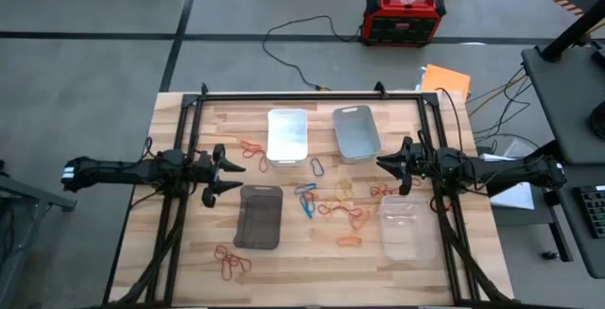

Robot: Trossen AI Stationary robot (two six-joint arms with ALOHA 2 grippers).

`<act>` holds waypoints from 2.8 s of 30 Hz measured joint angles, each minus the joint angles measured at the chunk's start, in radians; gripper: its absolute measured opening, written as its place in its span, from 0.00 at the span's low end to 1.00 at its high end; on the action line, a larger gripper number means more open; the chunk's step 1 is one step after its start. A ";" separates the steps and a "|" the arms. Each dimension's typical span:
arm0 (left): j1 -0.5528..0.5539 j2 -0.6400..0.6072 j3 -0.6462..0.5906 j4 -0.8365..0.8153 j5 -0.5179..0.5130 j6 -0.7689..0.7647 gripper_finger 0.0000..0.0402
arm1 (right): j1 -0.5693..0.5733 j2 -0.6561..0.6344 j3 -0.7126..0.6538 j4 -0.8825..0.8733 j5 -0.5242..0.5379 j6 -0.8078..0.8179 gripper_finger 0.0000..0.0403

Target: Sort rubber bands into baskets

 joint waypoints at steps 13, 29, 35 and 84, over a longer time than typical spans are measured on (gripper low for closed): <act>0.000 0.000 0.000 0.000 0.000 0.000 0.48 | 0.000 0.000 0.000 0.000 0.000 0.000 0.17; 0.000 0.000 0.000 0.000 0.000 0.000 0.48 | 0.000 0.000 0.000 0.007 0.000 0.000 0.17; 0.000 0.000 0.000 0.000 0.000 0.000 0.48 | 0.000 0.000 0.000 0.006 0.000 0.000 0.17; -0.001 0.019 0.000 0.579 -0.149 -0.408 0.48 | 0.009 0.457 0.583 -0.498 0.068 0.041 0.17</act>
